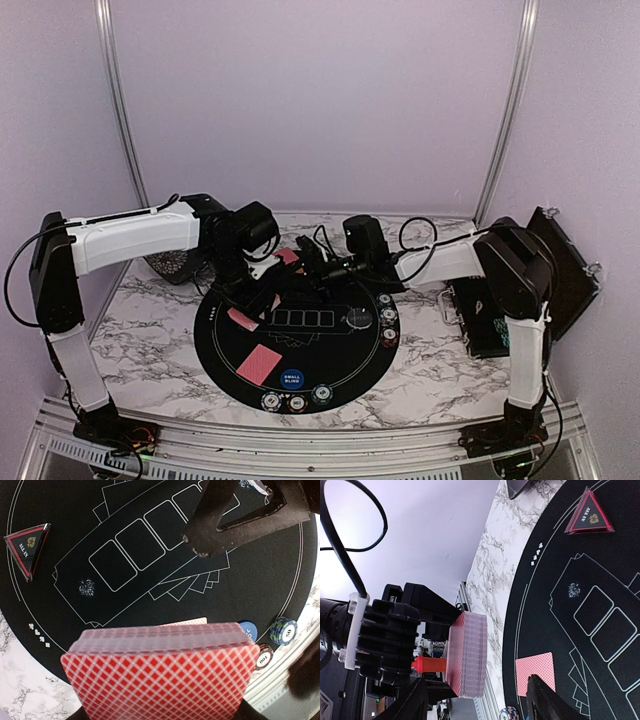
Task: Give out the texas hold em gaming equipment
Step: Distribute the poker card in the dealer area.
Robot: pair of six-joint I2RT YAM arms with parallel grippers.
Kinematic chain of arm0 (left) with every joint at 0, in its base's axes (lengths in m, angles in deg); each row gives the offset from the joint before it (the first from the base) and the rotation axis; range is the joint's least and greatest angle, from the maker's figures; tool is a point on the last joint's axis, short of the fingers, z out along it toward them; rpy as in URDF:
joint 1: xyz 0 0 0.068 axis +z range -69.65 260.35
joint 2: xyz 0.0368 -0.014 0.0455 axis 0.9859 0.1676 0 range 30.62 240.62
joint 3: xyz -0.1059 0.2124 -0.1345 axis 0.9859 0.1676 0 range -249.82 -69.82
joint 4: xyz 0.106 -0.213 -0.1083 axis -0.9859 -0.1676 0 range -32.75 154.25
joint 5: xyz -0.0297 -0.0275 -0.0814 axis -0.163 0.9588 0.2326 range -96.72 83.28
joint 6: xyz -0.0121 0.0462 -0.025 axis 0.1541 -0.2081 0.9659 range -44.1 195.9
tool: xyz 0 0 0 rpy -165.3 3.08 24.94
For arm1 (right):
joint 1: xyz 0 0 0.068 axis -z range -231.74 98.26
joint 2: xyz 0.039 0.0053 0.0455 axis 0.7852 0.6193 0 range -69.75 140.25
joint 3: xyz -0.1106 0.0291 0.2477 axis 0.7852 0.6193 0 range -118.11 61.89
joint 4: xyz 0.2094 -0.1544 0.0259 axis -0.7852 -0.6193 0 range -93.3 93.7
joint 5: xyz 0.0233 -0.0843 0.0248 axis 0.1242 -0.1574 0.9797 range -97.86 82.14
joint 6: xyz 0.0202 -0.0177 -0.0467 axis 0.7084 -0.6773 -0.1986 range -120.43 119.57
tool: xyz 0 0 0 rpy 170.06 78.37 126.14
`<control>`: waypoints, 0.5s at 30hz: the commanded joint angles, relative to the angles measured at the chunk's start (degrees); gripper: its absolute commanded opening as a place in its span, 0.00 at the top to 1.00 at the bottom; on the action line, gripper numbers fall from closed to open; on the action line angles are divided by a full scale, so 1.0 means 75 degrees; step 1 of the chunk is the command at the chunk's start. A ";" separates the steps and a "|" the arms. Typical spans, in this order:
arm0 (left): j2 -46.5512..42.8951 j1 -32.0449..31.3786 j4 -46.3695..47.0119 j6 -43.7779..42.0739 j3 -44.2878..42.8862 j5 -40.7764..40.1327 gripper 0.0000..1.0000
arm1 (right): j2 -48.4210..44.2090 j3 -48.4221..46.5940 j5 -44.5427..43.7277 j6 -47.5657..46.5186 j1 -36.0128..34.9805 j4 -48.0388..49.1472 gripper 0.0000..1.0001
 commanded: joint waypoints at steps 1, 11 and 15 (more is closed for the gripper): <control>0.0050 -0.0055 -0.0180 -0.0066 -0.0288 -0.0016 0.42 | 0.0299 -0.0005 0.0255 0.0484 -0.0127 0.0751 0.35; 0.0054 -0.0055 -0.0204 -0.0066 -0.0326 -0.0021 0.42 | 0.0555 -0.0088 0.0349 0.0968 -0.0253 0.1375 0.36; 0.0088 -0.0055 -0.0203 -0.0084 -0.0359 -0.0012 0.42 | 0.0666 -0.0223 0.0373 0.1061 -0.0332 0.1449 0.36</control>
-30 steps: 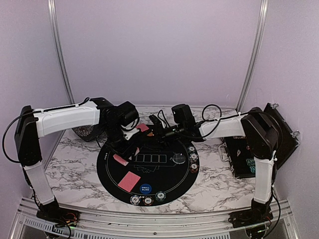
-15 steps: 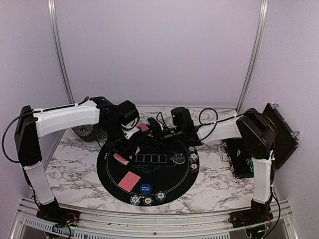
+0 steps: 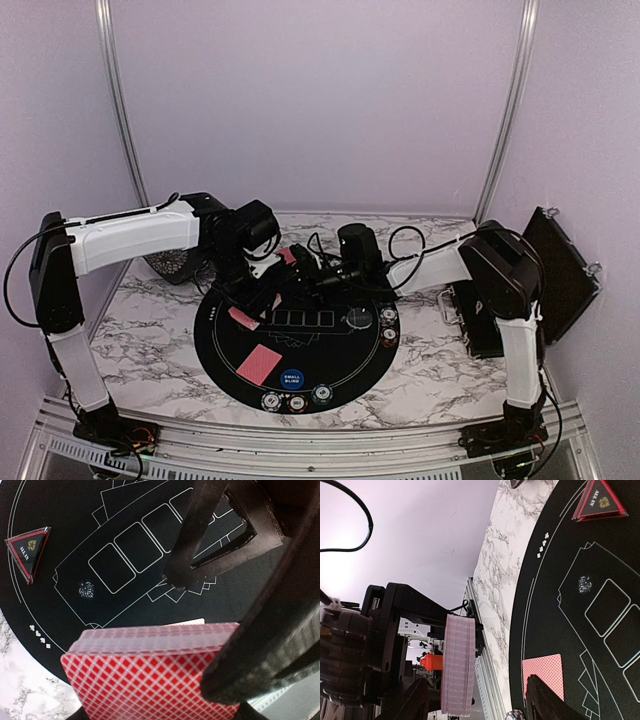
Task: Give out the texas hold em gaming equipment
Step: Distribute the poker card in the dealer area.
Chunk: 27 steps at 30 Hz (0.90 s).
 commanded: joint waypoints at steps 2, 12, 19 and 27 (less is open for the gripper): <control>0.0096 -0.0028 -0.0180 -0.0087 -0.0302 -0.0006 0.42 | 0.0215 -0.0298 0.0145 0.0226 -0.0186 0.0412 0.36; 0.0078 -0.0028 -0.0192 -0.0081 -0.0284 -0.0031 0.42 | 0.0386 -0.0453 0.0088 0.0355 -0.0245 0.0464 0.37; 0.0066 -0.0018 -0.0192 -0.0091 -0.0292 -0.0059 0.42 | 0.0519 -0.0526 -0.0052 0.0232 -0.0244 0.0194 0.38; 0.0027 -0.0017 -0.0204 -0.0098 -0.0247 -0.0099 0.42 | 0.0381 -0.0358 -0.0353 -0.0011 -0.0179 -0.0148 0.43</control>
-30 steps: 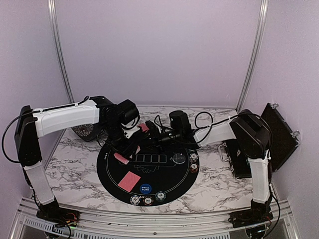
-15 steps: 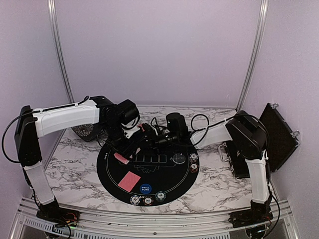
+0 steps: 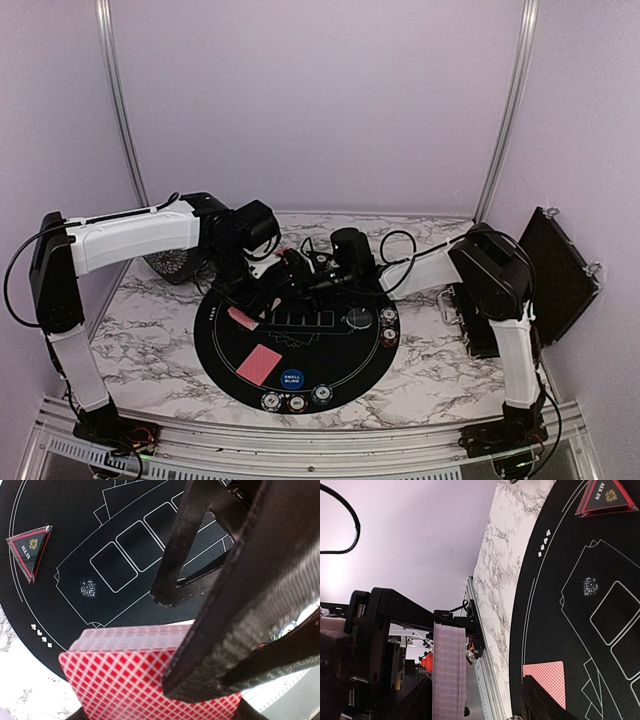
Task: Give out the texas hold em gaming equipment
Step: Distribute the poker card in the dealer area.
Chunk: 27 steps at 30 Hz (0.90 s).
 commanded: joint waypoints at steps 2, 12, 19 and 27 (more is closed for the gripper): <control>-0.0012 -0.0018 -0.0171 -0.0072 -0.0208 -0.0070 0.42 | -0.0074 -0.0055 -0.0340 -0.0263 0.0039 -0.0369 0.43; -0.0075 -0.0014 -0.0169 -0.0048 -0.0125 -0.0083 0.42 | -0.0294 0.0052 -0.0492 -0.0438 0.0108 -0.0592 0.45; -0.0077 -0.0016 -0.0178 -0.0048 -0.0111 -0.0081 0.42 | -0.0415 0.0134 -0.0529 -0.0458 0.0125 -0.0592 0.47; -0.0089 -0.0011 -0.0182 -0.0051 -0.0077 -0.0092 0.42 | -0.0568 0.0232 -0.0556 -0.0469 0.0186 -0.0566 0.47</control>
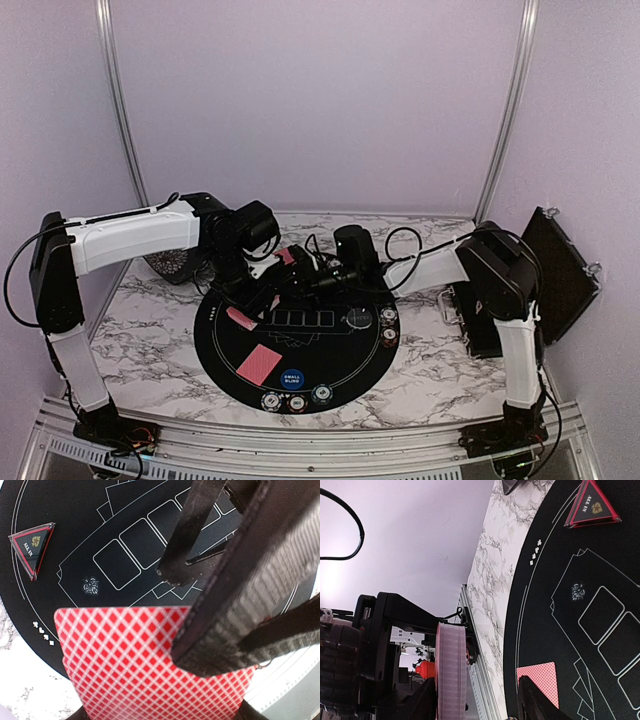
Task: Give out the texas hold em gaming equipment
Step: Distribute the poker card in the dealer area.
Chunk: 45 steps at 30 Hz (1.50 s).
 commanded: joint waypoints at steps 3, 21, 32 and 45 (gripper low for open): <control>-0.0089 -0.0017 -0.0108 -0.0046 -0.0067 0.0001 0.42 | -0.0338 0.0135 -0.0169 -0.0166 0.0070 -0.0234 0.48; -0.0023 -0.0017 -0.0104 -0.0075 -0.0067 0.0004 0.42 | -0.0829 0.0492 -0.0092 0.0324 0.0195 0.0473 0.51; 0.0010 -0.0017 -0.0114 -0.0103 -0.0077 -0.0010 0.42 | -0.0934 0.0636 -0.0022 0.0499 0.0210 0.0675 0.64; 0.0007 -0.0009 -0.0125 -0.0098 -0.0068 -0.0022 0.42 | -0.0900 0.0683 0.0050 0.0754 0.0083 0.1022 0.73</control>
